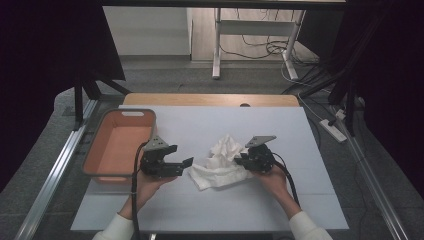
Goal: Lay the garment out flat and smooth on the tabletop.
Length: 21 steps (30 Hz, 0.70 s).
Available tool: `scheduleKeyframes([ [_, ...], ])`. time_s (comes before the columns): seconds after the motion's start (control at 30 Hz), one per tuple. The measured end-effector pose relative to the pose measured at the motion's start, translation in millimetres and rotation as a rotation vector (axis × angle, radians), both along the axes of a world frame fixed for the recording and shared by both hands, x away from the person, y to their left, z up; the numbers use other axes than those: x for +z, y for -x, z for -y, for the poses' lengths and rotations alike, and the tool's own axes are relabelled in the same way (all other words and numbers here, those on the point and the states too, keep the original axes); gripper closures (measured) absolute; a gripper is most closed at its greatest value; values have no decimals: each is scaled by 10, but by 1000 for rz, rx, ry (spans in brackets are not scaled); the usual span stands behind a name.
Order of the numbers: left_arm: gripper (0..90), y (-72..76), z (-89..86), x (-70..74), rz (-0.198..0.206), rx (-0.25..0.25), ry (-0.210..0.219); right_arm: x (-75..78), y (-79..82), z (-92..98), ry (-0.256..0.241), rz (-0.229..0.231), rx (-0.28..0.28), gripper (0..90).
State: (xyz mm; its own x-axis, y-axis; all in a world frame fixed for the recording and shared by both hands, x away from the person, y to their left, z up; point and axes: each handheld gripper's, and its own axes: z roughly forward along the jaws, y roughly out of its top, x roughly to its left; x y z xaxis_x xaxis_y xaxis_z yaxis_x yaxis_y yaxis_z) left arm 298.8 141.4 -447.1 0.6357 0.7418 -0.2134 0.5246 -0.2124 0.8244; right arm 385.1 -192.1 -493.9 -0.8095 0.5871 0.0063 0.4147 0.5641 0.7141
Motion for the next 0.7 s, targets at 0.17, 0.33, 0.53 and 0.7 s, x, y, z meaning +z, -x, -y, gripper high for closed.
scheduleKeyframes([
  [0.17,215,2,2,3,1,-2,-1,88,40,30,-40,22,7,859],
  [0.33,215,1,-2,7,2,0,1,231,81,75,-107,22,22,867],
  [0.53,215,11,-5,19,6,2,5,527,222,3,-199,68,76,869],
  [0.7,215,16,-9,28,9,4,6,648,361,-171,-235,79,142,869],
])
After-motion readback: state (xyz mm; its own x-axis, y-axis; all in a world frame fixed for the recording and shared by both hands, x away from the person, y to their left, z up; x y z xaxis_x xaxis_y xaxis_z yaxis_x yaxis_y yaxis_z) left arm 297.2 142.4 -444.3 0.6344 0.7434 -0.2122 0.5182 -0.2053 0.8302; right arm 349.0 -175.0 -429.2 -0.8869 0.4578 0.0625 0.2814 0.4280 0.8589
